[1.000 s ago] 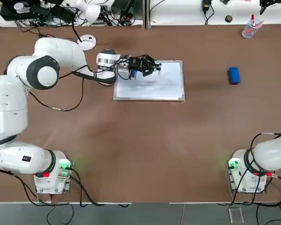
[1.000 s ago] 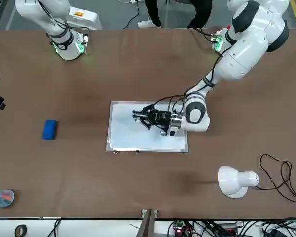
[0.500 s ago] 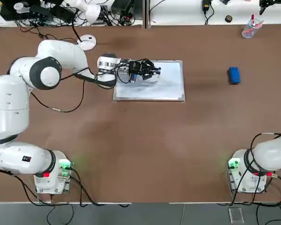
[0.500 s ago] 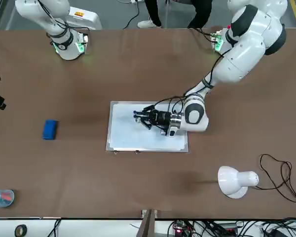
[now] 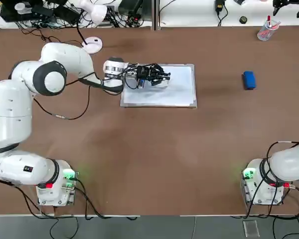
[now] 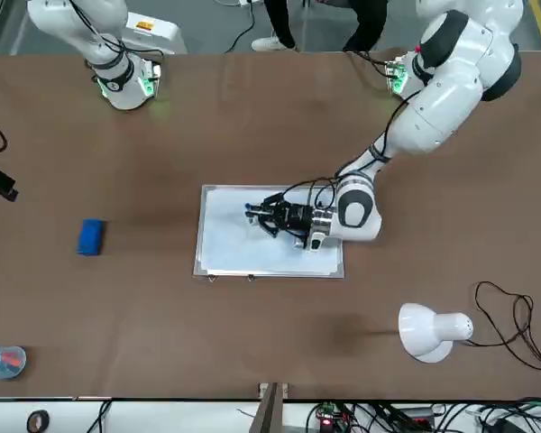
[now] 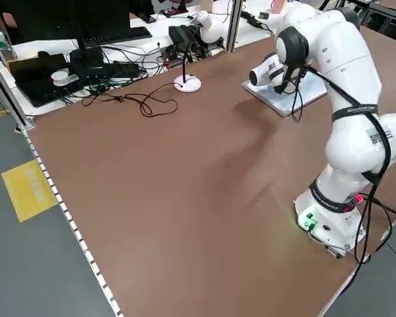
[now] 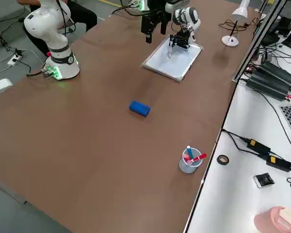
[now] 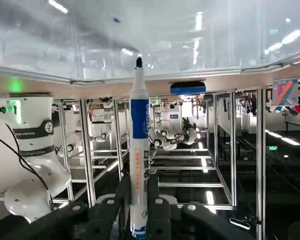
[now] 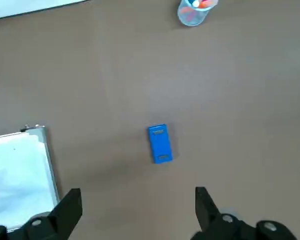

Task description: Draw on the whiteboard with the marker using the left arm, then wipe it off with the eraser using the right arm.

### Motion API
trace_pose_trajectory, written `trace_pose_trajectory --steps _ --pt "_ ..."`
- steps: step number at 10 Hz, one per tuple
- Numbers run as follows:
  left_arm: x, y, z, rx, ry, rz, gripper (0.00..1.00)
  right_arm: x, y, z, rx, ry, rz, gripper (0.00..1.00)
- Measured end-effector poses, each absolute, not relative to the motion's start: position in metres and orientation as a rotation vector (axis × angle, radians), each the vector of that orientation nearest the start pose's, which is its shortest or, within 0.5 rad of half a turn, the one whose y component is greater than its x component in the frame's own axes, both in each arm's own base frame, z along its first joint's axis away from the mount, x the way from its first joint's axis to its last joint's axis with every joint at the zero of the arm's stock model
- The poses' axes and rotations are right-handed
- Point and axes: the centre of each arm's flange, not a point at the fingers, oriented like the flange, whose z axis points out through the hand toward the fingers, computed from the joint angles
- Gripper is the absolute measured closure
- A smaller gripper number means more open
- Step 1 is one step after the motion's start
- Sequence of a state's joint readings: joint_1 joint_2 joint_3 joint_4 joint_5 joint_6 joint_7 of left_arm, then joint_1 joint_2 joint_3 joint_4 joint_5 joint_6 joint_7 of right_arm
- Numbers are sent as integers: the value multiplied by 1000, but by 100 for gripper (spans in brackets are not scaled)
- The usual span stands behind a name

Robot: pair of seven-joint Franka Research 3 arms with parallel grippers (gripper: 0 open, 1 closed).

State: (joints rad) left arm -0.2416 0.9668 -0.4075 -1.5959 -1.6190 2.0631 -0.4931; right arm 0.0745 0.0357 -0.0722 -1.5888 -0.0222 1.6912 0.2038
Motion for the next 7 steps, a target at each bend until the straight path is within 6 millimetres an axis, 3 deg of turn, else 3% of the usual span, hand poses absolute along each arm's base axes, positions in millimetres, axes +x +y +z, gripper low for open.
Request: trace_pose_trajectory --steps 7 --pt "536 -425 120 1415 1098 -1243 82 573 2 602 -3135 208 -42 0"
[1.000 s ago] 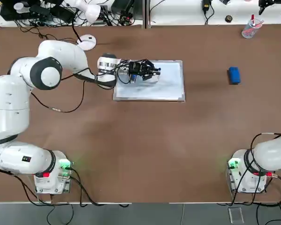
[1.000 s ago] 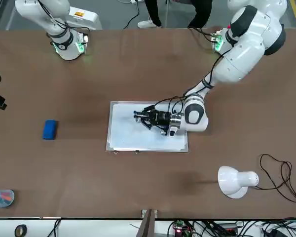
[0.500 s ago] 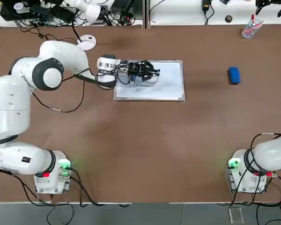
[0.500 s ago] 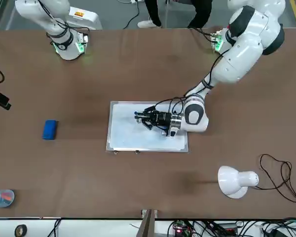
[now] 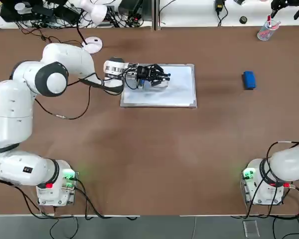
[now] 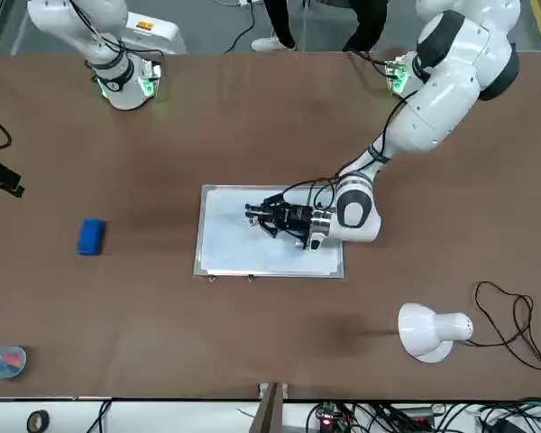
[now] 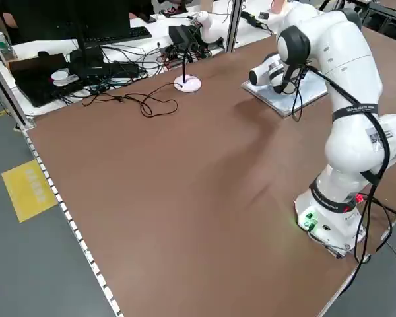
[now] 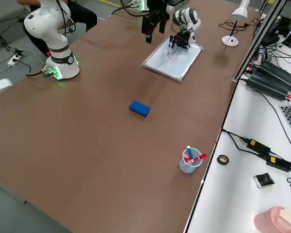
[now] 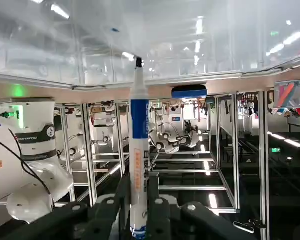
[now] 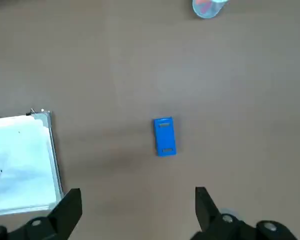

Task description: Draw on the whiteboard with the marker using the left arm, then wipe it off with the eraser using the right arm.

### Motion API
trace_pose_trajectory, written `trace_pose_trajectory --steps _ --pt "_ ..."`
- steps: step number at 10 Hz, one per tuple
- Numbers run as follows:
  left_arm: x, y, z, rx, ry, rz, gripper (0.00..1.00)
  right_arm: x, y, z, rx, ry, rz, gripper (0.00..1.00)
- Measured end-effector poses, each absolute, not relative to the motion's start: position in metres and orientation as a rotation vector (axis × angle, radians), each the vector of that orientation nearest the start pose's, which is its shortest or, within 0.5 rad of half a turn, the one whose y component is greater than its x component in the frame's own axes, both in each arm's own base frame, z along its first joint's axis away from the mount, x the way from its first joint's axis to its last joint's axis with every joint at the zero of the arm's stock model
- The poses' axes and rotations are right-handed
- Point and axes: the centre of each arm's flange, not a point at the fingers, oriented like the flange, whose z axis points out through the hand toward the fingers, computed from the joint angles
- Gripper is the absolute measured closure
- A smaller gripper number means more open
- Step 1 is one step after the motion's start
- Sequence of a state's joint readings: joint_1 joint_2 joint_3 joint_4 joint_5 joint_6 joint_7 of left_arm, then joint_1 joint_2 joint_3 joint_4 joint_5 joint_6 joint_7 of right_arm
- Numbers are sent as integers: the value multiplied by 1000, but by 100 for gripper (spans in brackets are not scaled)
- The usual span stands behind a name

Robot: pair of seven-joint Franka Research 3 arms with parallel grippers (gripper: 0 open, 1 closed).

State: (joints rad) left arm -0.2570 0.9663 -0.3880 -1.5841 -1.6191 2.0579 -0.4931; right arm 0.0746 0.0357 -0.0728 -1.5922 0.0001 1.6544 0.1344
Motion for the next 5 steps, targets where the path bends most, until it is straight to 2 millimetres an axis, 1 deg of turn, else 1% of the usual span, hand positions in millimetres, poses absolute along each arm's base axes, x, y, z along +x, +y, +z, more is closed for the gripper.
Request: trace_pose_trajectory --steps 5 --pt "546 -416 122 1419 1097 -1220 82 568 8 593 -3104 190 52 0"
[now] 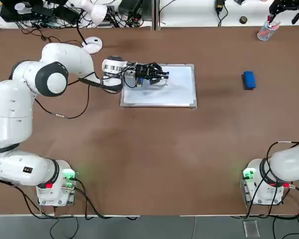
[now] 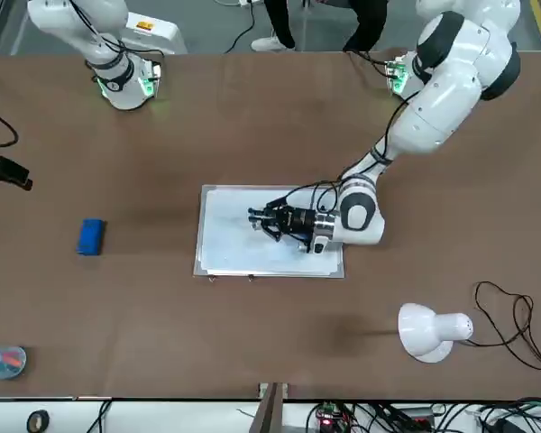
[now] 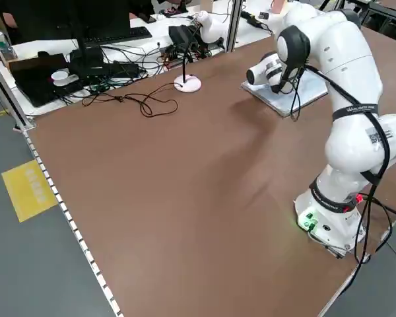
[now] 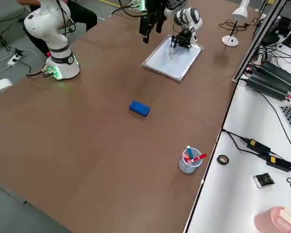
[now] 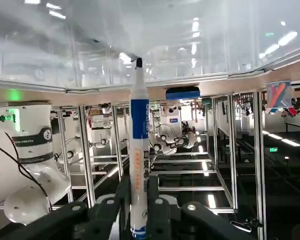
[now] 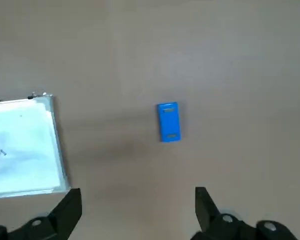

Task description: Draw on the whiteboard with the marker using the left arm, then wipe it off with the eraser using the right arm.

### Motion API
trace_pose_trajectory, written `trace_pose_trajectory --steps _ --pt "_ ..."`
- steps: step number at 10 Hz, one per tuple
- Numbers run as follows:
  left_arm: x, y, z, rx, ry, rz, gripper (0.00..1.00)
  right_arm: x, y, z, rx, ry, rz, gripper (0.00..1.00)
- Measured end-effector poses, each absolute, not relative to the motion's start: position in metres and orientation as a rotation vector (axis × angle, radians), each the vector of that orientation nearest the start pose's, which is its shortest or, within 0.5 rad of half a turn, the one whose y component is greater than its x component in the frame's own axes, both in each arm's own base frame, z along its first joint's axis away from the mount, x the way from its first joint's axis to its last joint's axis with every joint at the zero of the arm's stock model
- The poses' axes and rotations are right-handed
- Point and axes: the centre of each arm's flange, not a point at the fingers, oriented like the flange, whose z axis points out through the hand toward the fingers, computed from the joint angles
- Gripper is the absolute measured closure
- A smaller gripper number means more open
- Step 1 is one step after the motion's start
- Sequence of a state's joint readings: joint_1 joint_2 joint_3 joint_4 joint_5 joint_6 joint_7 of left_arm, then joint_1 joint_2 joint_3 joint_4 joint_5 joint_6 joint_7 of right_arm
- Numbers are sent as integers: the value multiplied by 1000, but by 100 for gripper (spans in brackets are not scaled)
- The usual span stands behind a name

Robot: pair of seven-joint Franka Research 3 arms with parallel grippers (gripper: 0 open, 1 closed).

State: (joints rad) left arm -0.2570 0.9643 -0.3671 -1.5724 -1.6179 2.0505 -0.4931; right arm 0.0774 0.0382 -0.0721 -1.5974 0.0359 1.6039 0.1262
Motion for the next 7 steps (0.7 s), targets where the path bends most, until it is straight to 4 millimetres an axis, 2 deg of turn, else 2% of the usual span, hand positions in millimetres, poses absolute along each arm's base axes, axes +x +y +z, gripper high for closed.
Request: trace_pose_trajectory --steps 7 --pt "559 -400 127 1463 1095 -1188 82 566 9 589 -3096 169 76 0"
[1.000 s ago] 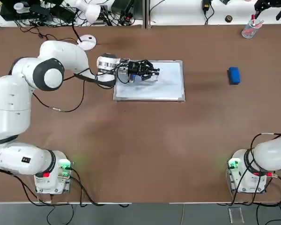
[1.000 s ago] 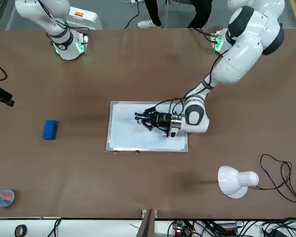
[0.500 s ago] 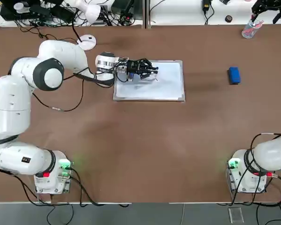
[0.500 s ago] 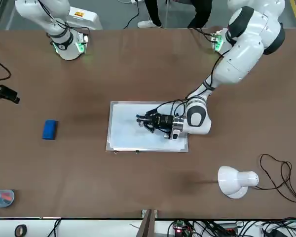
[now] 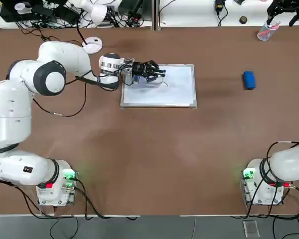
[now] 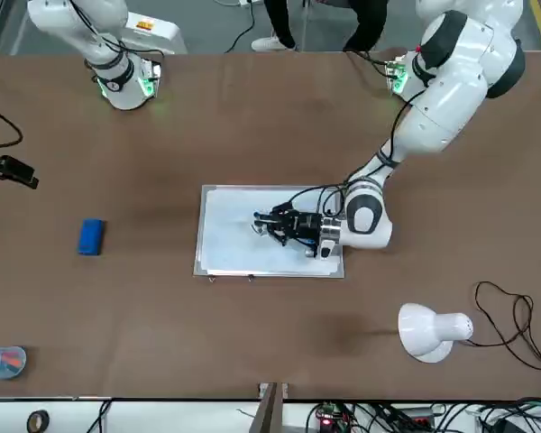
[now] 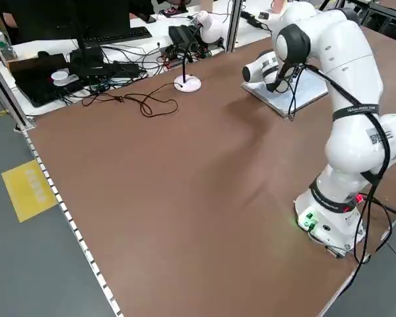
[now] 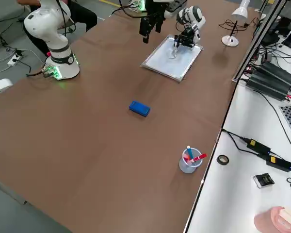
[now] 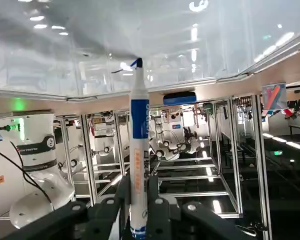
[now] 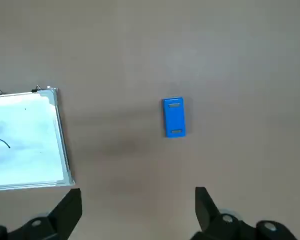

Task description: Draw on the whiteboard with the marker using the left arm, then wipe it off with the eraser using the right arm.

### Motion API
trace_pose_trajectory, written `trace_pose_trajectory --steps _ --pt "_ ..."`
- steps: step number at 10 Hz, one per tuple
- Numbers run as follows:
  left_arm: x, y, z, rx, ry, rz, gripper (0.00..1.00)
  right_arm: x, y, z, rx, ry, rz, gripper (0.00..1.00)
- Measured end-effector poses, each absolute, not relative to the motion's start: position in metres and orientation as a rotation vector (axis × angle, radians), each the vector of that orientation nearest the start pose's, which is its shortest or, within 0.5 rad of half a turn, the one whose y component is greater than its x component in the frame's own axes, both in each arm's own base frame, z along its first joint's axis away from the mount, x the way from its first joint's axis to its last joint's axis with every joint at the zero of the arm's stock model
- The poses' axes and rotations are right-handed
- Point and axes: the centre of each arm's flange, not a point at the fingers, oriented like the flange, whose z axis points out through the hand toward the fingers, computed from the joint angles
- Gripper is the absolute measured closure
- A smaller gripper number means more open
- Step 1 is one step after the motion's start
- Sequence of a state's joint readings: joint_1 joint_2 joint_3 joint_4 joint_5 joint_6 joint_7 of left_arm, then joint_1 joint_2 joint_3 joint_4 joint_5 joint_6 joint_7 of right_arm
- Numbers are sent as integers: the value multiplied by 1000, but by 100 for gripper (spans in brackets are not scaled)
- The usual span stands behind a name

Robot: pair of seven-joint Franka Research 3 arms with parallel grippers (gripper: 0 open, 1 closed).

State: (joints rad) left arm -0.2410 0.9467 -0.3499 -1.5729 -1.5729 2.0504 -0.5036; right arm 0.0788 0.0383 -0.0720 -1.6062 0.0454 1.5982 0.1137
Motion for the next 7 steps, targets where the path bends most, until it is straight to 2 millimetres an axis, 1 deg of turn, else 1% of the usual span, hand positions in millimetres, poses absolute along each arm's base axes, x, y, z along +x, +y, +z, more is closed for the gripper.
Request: trace_pose_trajectory --steps 4,7 --pt "553 -396 129 1472 1105 -1193 82 566 9 588 -3096 167 85 0" --pt "547 -386 133 1502 1113 -1195 82 566 9 588 -3096 166 87 0"
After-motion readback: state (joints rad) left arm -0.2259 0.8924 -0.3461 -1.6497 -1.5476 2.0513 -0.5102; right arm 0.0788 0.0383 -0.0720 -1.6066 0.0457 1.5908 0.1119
